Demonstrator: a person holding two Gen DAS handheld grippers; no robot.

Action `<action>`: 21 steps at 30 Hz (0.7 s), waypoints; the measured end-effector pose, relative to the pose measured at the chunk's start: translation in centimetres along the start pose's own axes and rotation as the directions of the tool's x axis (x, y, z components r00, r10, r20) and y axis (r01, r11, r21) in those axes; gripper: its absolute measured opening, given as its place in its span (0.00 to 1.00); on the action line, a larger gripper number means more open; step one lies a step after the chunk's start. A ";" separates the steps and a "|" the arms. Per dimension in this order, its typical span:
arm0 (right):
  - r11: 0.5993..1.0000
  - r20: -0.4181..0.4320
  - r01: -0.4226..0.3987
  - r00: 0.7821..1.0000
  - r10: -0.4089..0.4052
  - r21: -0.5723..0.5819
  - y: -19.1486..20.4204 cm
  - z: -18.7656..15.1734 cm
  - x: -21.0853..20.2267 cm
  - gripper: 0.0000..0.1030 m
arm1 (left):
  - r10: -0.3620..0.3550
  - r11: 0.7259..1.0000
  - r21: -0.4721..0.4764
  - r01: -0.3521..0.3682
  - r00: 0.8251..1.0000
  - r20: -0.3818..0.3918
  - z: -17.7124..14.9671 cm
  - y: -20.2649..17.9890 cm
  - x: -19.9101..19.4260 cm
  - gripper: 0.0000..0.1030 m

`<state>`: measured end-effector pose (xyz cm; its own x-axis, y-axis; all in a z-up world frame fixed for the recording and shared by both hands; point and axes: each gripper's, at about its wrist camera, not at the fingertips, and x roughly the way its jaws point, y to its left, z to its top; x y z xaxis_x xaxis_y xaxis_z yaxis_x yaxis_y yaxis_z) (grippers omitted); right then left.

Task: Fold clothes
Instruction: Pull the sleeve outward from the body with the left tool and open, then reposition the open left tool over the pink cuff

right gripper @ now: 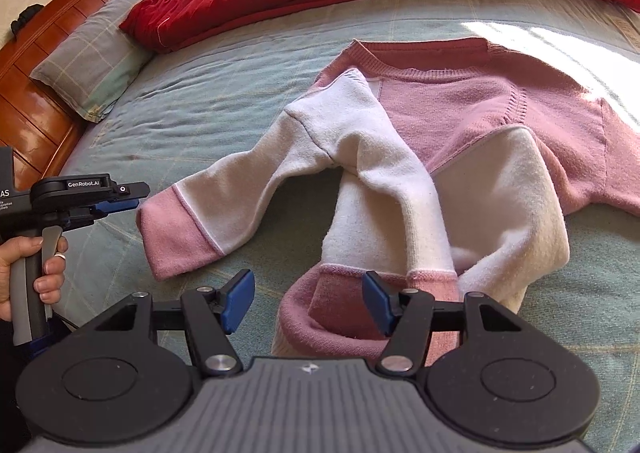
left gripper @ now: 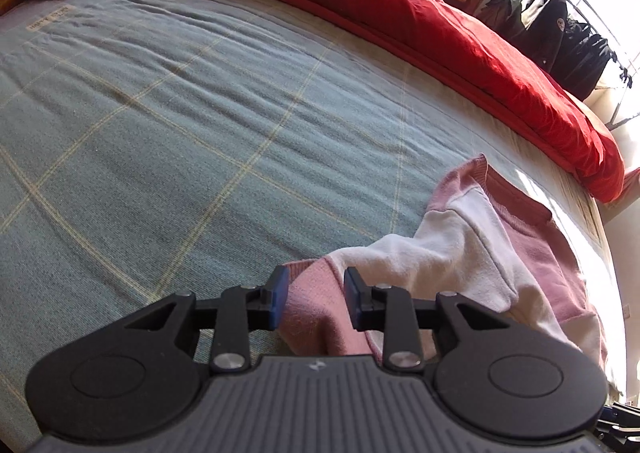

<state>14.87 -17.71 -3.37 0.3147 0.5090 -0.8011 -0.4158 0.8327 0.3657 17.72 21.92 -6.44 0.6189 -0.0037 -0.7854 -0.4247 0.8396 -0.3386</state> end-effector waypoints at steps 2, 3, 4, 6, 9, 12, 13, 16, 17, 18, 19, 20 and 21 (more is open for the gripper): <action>1.000 0.001 0.001 1.000 -0.001 0.012 -0.4 0.1 0.1 0.62 | 0.005 1.000 -0.003 -0.005 1.000 -0.002 0.1 0.6 -0.2 0.29; 1.000 0.000 0.001 1.000 -0.001 0.017 -0.6 0.1 0.3 0.62 | 0.009 1.000 0.000 -0.009 1.000 -0.007 0.2 0.9 -0.2 0.29; 1.000 -0.002 0.000 1.000 0.000 0.019 -0.7 0.1 0.4 0.62 | 0.011 1.000 0.004 -0.011 1.000 -0.020 0.3 1.2 -0.1 0.31; 1.000 -0.005 -0.002 1.000 0.002 0.023 -0.8 0.1 0.7 0.62 | -0.001 1.000 -0.004 0.001 0.999 -0.050 0.3 1.7 0.7 0.31; 1.000 -0.014 -0.007 1.000 0.007 0.019 -0.7 0.0 1.0 0.62 | -0.082 0.996 -0.030 0.080 0.994 -0.067 0.3 2.2 1.9 0.32; 1.000 -0.021 -0.003 1.000 0.003 0.012 -0.6 -0.1 1.1 0.62 | -0.171 0.985 -0.028 0.169 0.982 -0.082 0.1 1.3 3.3 0.37; 1.000 -0.020 -0.001 1.000 0.002 0.013 -0.7 -0.1 1.1 0.62 | -0.178 0.984 -0.018 0.177 0.980 -0.093 0.0 0.8 3.7 0.38; 1.000 -0.020 0.007 1.000 -0.007 0.016 -0.9 -0.1 0.9 0.62 | -0.205 0.976 0.044 0.211 0.972 -0.115 -0.4 -1.4 4.2 0.36; 1.000 -0.021 0.008 1.000 -0.008 0.018 -0.9 -0.1 1.0 0.62 | -0.231 0.968 0.070 0.241 0.965 -0.121 -0.5 -2.3 4.1 0.36; 1.000 -0.022 0.010 1.000 -0.009 0.020 -1.0 -0.2 1.0 0.62 | -0.255 0.959 0.096 0.268 0.959 -0.126 -0.6 -3.2 4.0 0.36; 1.000 -0.023 0.011 1.000 -0.010 0.022 -1.1 -0.2 1.1 0.62 | -0.277 0.948 0.122 0.293 0.952 -0.129 -0.8 -4.1 3.9 0.37; 1.000 -0.025 0.011 1.000 -0.011 0.023 -1.1 -0.2 1.2 0.62 | -0.294 0.939 0.145 0.312 0.946 -0.136 -0.9 -5.0 3.9 0.38; 1.000 -0.027 0.012 1.000 -0.011 0.023 -1.1 -0.3 1.3 0.62 | -0.304 0.931 0.165 0.326 0.941 -0.146 -1.1 -5.8 3.9 0.38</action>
<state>15.49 -18.01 -4.89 0.2966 0.4936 -0.8176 -0.3921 0.8436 0.3670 21.89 16.44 -8.12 0.6153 -0.3379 -0.7121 -0.0845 0.8699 -0.4858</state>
